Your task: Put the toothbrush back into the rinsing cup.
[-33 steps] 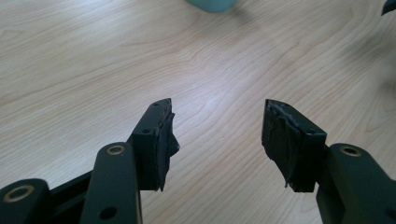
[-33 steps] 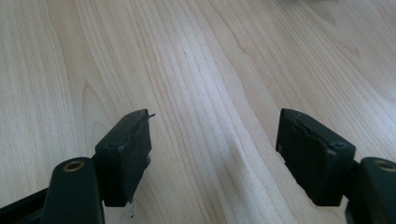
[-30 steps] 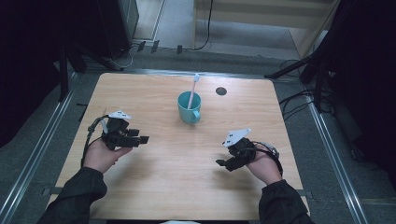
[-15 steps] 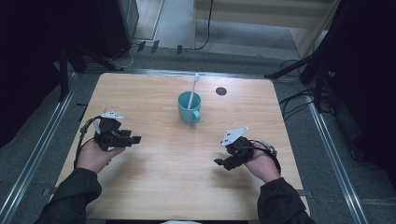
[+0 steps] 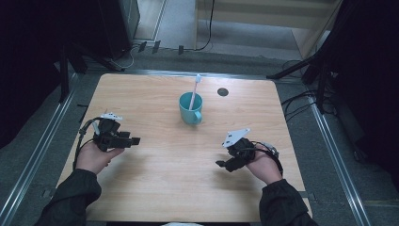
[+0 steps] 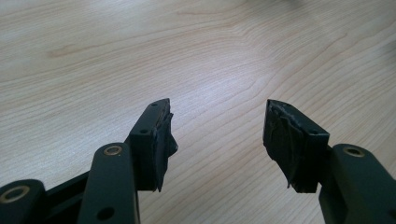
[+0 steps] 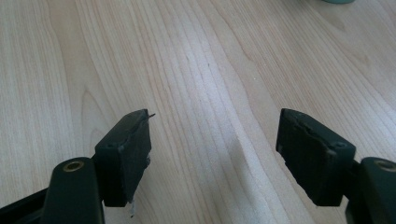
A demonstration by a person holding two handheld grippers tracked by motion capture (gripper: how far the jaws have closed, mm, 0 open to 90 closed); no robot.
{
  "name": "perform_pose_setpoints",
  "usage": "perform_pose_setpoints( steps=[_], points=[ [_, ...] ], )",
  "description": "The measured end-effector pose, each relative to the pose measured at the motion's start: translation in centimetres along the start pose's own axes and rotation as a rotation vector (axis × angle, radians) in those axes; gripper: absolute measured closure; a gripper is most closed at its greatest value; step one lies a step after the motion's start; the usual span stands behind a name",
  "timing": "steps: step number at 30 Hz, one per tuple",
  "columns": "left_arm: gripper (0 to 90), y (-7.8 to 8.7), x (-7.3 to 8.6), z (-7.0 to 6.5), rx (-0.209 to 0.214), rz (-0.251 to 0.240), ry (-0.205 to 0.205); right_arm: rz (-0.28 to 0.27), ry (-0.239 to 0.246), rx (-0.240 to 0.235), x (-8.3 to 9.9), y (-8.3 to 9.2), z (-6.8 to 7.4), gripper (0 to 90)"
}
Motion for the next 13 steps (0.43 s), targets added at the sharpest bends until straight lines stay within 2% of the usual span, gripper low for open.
perform_pose_setpoints(
  steps=[13],
  points=[
    [41.7,-0.05,0.05,0.36,0.001,0.000,0.012,-0.001,-0.005,-0.001,0.04,0.00,-0.05,26.3]
  ],
)
Point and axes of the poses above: each handheld gripper's, and its own axes: y roughly backward along the jaws, x roughly out of its underside, z roughly to its left, the point moved 4 cm from there along -y, roughly forward along the jaws, and after that the axes turned 3 degrees about -z, right-handed, at the moved point
